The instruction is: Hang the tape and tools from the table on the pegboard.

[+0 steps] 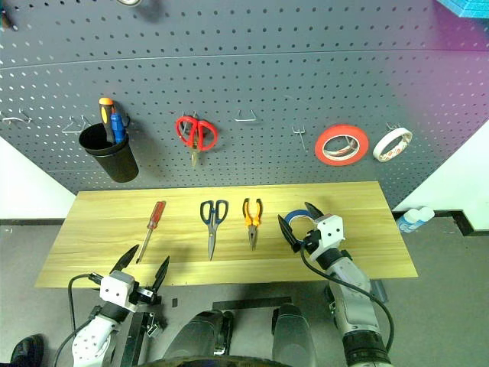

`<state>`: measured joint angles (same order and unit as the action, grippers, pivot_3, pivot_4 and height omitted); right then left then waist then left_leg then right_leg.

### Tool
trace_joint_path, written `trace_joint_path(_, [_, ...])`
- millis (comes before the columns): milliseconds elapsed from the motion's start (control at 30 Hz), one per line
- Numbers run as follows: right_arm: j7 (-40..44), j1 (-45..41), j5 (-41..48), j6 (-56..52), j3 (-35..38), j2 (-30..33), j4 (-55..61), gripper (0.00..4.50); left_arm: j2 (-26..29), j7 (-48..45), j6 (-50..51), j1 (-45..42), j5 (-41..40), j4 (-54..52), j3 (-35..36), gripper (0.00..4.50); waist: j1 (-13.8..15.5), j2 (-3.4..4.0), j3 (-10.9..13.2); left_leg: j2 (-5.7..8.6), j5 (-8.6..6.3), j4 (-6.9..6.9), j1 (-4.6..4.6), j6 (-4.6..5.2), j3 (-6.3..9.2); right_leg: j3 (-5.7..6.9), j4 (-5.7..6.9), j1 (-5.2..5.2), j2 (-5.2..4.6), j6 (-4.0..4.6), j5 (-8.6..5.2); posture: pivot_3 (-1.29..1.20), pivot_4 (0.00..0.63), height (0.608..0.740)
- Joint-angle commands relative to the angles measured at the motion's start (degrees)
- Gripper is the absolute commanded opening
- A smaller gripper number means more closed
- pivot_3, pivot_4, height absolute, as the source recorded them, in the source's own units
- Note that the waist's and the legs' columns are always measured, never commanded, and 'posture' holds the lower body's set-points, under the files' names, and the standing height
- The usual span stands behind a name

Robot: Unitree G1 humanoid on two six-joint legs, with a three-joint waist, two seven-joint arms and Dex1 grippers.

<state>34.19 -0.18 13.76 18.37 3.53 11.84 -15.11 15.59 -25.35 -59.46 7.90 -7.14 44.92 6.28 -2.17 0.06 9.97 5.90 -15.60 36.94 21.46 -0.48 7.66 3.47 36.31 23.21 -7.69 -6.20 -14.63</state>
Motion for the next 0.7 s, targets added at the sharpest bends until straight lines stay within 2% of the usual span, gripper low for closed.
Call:
trace_joint_path(33, [0.66, 0.16, 0.47, 0.59, -0.17, 0.23, 1.25, 4.5, 0.74, 0.06, -1.16, -0.1, -0.69, -0.26, 0.81, 4.47, 0.0, 0.0, 0.0, 0.0, 0.0, 0.0, 0.0, 0.0, 0.0, 0.0, 0.0, 0.0, 0.0, 0.0, 0.0, -0.1, 0.148, 0.74])
trace_joint_path(300, [1.81, -0.19, 1.04, 0.77, 0.94, 1.48, 0.35, 4.5, 0.81, -1.02, -0.63, -0.39, -1.5, -0.14, 0.59, 4.47, 0.01, 0.0, 0.0, 0.0, 0.0, 0.0, 0.0, 0.0, 0.0, 0.0, 0.0, 0.0, 0.0, 0.0, 0.0, -0.1, 0.15, 0.74])
trace_joint_path(533, [2.49, -0.52, 1.31, 0.72, 1.22, 1.69, 0.11, 4.5, 0.85, -7.94, 1.04, -1.08, -4.92, -0.03, -0.64, 4.47, 0.0, 0.0, 0.0, 0.0, 0.0, -0.01, 0.0, 0.0, -0.01, 0.0, -0.02, 0.0, 0.0, 0.0, 0.0, -0.1, 0.151, 0.74])
trace_joint_path(700, [2.85, -0.8, 1.13, 0.87, 0.77, 1.48, -0.3, 4.5, 0.5, -17.42, 3.96, -1.86, -9.68, -0.2, -2.0, 4.47, 0.02, 0.0, 0.0, -0.01, 0.0, 0.0, 0.0, 0.0, -0.01, 0.0, -0.02, 0.0, 0.01, 0.01, 0.01, -0.09, 0.149, 0.74])
